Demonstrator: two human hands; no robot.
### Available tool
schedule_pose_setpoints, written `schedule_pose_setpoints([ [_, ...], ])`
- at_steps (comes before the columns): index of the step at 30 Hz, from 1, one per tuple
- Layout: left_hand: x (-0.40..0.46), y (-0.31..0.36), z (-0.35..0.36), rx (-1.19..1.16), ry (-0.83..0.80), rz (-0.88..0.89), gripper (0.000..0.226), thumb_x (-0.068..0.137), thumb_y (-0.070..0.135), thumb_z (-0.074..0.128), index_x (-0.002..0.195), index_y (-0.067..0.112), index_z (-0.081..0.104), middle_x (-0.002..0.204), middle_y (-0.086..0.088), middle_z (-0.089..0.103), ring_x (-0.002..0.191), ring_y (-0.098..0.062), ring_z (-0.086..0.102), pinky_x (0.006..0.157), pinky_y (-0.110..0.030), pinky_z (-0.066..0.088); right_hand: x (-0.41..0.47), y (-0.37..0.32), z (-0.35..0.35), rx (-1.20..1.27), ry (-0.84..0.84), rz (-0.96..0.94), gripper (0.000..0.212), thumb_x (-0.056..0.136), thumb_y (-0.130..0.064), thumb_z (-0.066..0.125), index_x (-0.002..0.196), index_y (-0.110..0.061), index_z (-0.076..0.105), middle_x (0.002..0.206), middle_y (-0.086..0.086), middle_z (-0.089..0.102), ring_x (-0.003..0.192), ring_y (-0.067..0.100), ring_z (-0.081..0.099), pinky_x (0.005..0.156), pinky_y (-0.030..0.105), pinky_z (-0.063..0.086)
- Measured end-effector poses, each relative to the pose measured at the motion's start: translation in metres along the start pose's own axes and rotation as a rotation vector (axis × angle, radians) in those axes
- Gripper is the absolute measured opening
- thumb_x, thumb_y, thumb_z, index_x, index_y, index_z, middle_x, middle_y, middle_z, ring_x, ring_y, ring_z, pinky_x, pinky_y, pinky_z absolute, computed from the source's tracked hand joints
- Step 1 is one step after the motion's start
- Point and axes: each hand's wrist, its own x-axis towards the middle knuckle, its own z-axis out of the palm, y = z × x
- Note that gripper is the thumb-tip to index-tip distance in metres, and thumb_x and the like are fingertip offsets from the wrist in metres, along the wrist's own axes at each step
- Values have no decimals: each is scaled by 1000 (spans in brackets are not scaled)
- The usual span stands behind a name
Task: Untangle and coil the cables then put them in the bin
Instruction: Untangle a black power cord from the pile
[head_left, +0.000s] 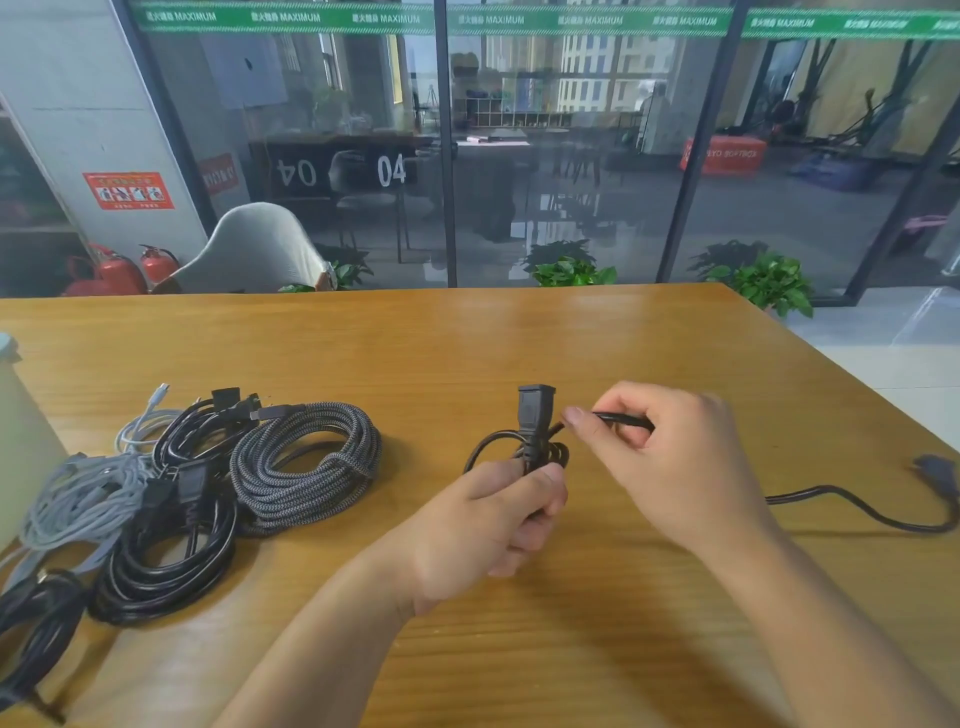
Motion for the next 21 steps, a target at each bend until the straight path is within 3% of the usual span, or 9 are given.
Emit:
schedule_pose_setpoints([
  [7, 3, -2, -1, -12, 131, 13, 28, 111, 35, 40, 96, 11, 46, 70, 1, 24, 67, -20, 17, 57, -30, 13, -8, -10, 7, 124, -227, 18, 44, 104, -41, 55, 67, -18, 60, 50, -4, 38, 48, 10, 34, 48, 24, 25],
  [10, 5, -4, -3, -54, 177, 61, 35, 110, 40, 38, 91, 12, 47, 71, 0, 27, 61, -15, 21, 55, -28, 15, -11, -16, 11, 206, -333, 30, 37, 103, -44, 50, 71, -30, 61, 55, 3, 49, 49, 17, 42, 50, 38, 36],
  [12, 5, -5, -5, -119, 200, 88, 38, 110, 42, 37, 92, 12, 52, 70, 1, 31, 58, -13, 26, 57, -29, 18, -12, -18, 10, 252, -377, 66, 35, 103, -39, 49, 72, -28, 61, 58, 2, 56, 52, 23, 51, 53, 41, 43],
  [16, 5, -3, -8, -267, 254, 113, 41, 109, 43, 39, 88, 11, 52, 68, 1, 34, 56, -14, 25, 60, -33, 18, -14, -23, 10, 298, -474, 133, 35, 105, -24, 51, 72, -21, 62, 60, 3, 61, 51, 19, 57, 55, 38, 48],
  [21, 9, -7, -11, -265, 345, 151, 41, 109, 45, 40, 91, 10, 53, 62, 3, 42, 54, -14, 30, 56, -27, 27, -16, -27, 13, 416, -601, 206, 28, 107, -26, 50, 83, -20, 65, 67, 5, 67, 54, 20, 60, 55, 37, 49],
])
